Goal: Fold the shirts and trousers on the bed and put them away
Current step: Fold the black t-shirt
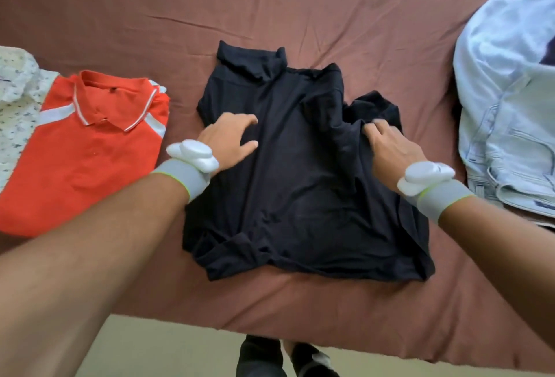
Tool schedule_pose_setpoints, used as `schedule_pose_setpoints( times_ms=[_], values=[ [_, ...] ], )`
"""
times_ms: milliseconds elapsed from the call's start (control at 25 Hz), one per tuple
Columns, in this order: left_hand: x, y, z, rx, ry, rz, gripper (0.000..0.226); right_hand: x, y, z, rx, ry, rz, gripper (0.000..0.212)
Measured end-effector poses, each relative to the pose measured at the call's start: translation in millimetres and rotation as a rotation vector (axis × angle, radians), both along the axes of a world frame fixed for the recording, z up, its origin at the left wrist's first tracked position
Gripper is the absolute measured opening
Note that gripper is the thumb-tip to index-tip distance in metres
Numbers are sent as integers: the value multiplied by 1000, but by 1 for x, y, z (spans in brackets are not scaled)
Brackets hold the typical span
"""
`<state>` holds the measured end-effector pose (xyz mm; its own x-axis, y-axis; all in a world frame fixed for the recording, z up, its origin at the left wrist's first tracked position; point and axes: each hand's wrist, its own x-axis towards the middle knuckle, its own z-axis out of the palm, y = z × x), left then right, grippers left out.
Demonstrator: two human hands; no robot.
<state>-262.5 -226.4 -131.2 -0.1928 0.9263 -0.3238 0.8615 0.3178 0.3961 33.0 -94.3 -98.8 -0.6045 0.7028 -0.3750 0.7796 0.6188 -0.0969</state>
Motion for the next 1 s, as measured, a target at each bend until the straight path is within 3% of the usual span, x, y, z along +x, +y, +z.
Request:
schedule_pose_setpoints(
  times_ms=[120, 240, 360, 440, 520, 600, 720, 800, 880, 1000],
  values=[
    [-18, 65, -12, 31, 78, -81, 63, -33, 40, -16, -45, 96, -31, 50],
    [-34, 114, -22, 83, 177, -177, 84, -62, 66, -33, -166, 29, -118, 65],
    [-42, 160, -35, -69, 275, -305, 101, -71, 76, -51, -115, -116, -77, 42],
    [-48, 182, -45, -186, 313, -396, 86, -65, 86, -50, 0, -113, -134, 28],
    [-54, 191, -45, -162, 308, -457, 49, -48, 105, -34, 144, -58, -291, 23],
    [-58, 193, -35, 11, 270, -366, 28, -26, 124, -19, 247, -32, -442, 23],
    [-56, 198, -19, 290, 298, -166, 26, -16, 137, -17, 315, 81, -588, 35],
    [-50, 197, -23, 350, 361, -114, 47, -26, 134, -26, 343, 162, -509, 52],
    [-38, 172, -36, 252, 329, -92, 71, -38, 108, -39, 298, 132, -310, 65],
    [-6, 85, -60, 184, 269, -192, 78, -41, 25, -72, 168, 98, -107, 70]
  ],
)
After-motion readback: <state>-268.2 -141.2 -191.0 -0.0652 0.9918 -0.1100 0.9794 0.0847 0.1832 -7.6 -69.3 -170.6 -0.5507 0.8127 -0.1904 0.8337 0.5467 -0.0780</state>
